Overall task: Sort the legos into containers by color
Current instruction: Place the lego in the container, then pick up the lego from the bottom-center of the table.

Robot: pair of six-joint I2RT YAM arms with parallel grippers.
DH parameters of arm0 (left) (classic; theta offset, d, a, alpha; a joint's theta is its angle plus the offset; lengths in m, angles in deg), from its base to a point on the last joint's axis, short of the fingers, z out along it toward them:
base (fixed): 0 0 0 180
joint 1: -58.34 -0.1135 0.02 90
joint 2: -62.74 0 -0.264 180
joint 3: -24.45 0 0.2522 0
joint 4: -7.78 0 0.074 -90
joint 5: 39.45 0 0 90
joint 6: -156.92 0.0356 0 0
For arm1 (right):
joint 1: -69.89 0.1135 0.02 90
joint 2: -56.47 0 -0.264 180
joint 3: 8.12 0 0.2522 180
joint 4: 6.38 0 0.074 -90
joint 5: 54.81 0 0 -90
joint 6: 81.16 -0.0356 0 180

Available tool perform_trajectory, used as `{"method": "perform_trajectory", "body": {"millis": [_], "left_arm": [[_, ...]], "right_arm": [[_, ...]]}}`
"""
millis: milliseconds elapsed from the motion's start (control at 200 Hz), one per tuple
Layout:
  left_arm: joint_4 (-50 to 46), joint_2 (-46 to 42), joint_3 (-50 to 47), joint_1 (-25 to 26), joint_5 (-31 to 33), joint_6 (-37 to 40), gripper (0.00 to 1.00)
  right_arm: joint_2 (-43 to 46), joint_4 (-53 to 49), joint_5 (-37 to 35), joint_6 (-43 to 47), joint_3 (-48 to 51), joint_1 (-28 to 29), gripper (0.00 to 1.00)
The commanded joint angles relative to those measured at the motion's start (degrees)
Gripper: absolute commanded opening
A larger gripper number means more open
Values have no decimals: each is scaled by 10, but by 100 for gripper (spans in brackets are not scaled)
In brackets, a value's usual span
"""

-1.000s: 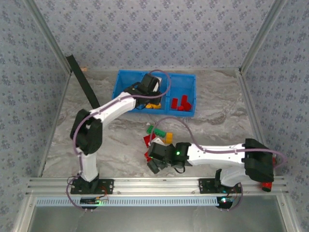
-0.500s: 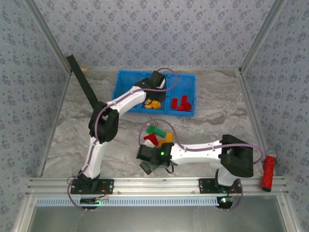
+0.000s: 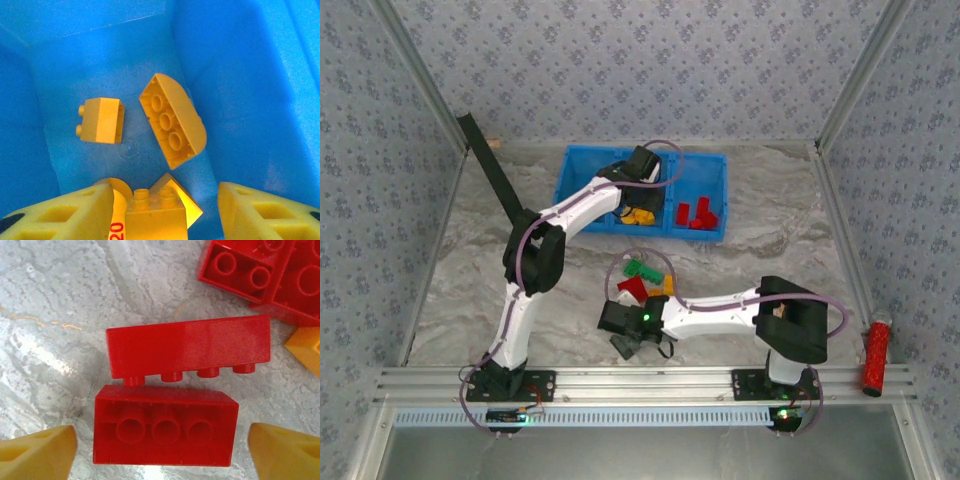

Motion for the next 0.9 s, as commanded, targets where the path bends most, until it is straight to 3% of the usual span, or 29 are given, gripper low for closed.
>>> {"method": "perform_trajectory", "body": {"millis": [0,300,610,760,895], "left_arm": [[-8,-11,17,4,-15,5,59],[-7,-87,2,4,-49,11,62],[-24,-186,-48,4,-46,22,65],[-30,-271,-136,4,-25,27,64],[-40,-354,-251,8,-23,27,65]], "right_arm": [[-9,-16,-7,-15,-8,-5,84],[-3,-11,2,-19,6,-13,55],[164,-81,-3,-26,37,-33,51],[280,-127,16,-2,46,-119,53],[330,-151,48,69,25,-255,53]]}}
